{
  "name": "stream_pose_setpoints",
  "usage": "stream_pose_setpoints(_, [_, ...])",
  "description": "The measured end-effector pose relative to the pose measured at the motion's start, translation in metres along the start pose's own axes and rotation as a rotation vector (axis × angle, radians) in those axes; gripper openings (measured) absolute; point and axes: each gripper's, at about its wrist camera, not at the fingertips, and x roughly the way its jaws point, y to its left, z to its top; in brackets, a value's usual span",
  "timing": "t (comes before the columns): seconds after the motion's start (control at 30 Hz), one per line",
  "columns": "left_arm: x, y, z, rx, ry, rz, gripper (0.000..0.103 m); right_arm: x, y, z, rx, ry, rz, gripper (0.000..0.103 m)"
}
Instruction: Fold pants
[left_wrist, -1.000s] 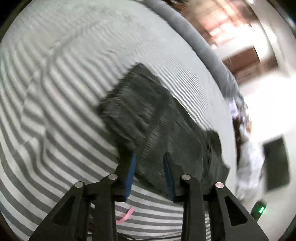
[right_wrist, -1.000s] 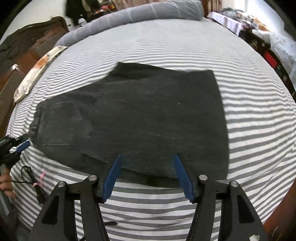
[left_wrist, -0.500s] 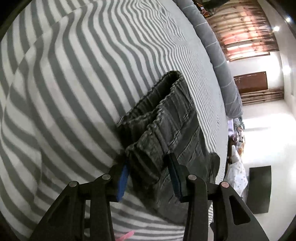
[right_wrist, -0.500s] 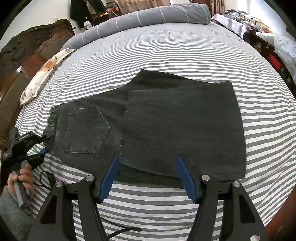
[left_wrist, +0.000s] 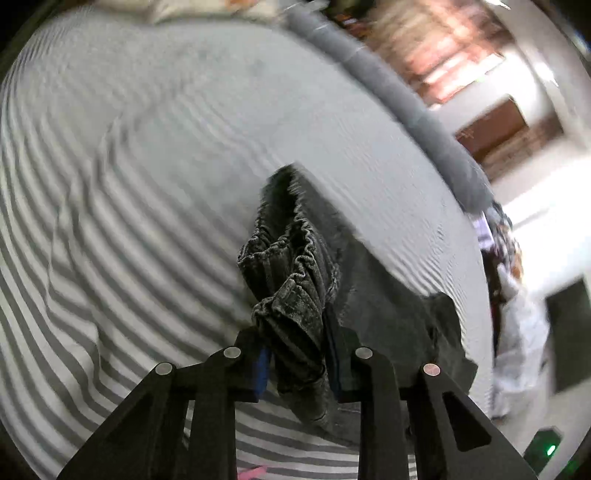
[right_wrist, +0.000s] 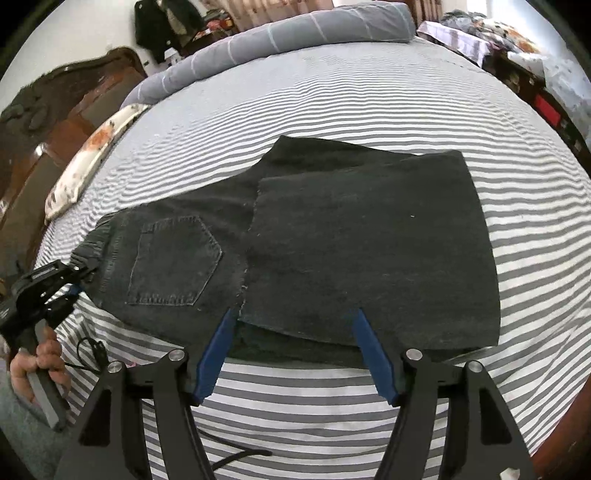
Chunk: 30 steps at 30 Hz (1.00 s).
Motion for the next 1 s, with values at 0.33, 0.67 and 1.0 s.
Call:
stream_pose_setpoints(0.33, [-0.033, -0.140, -0.012, 0.331, -0.040, -0.096, 0.022, -0.025, -0.060, -0.007, 0.138, -0.065, 0.044, 0.065])
stream_pose_setpoints(0.67, [0.021, -0.278, -0.073, 0.533, 0.067, -0.179, 0.021, -0.043, -0.137, -0.019, 0.273, -0.111, 0.044, 0.065])
stream_pose_setpoints(1.0, [0.086, -0.358, -0.162, 0.726, 0.207, -0.167, 0.021, -0.034, -0.200, -0.034, 0.411, -0.106, 0.058, 0.065])
